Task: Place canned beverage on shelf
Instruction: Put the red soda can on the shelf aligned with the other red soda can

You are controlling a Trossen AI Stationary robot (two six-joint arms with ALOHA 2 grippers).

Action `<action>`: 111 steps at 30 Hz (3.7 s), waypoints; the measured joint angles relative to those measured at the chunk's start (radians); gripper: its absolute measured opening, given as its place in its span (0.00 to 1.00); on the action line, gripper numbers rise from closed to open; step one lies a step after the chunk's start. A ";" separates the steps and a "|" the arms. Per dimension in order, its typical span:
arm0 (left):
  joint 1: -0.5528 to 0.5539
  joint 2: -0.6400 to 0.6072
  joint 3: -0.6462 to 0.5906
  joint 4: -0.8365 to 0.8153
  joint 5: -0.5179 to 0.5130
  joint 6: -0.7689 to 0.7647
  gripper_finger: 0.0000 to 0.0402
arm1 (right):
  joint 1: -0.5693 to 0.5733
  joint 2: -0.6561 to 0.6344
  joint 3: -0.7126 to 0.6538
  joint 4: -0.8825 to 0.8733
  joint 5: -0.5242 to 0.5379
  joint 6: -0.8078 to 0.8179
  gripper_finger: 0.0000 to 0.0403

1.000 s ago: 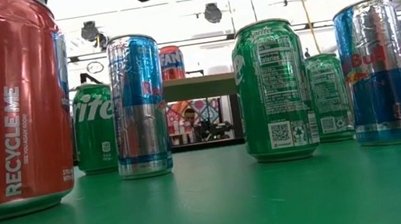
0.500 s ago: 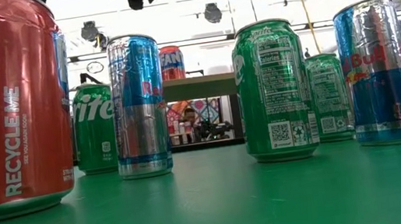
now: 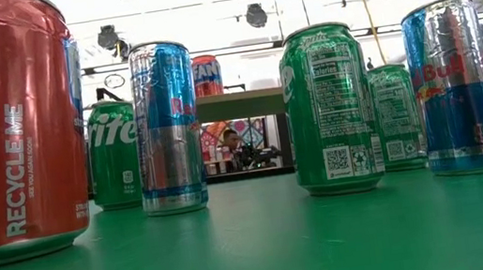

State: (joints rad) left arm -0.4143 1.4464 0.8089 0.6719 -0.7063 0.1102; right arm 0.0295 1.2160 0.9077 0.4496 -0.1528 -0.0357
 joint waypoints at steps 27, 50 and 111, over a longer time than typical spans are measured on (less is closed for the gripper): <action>0.004 -0.462 0.000 -0.713 -0.110 -0.236 0.97 | -0.430 0.353 0.316 -0.105 -0.296 -0.037 0.74; 0.009 -0.460 0.000 -0.737 -0.111 -0.255 0.97 | -0.517 0.477 0.324 -0.001 -0.323 -0.021 0.75; 0.008 -0.451 -0.001 -0.735 -0.069 -0.271 0.97 | -0.526 0.547 0.349 -0.003 -0.344 -0.094 0.85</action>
State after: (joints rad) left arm -0.4061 0.9958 0.8082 -0.0631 -0.7750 -0.1604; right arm -0.4961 1.7630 1.2568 0.4461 -0.4973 -0.1293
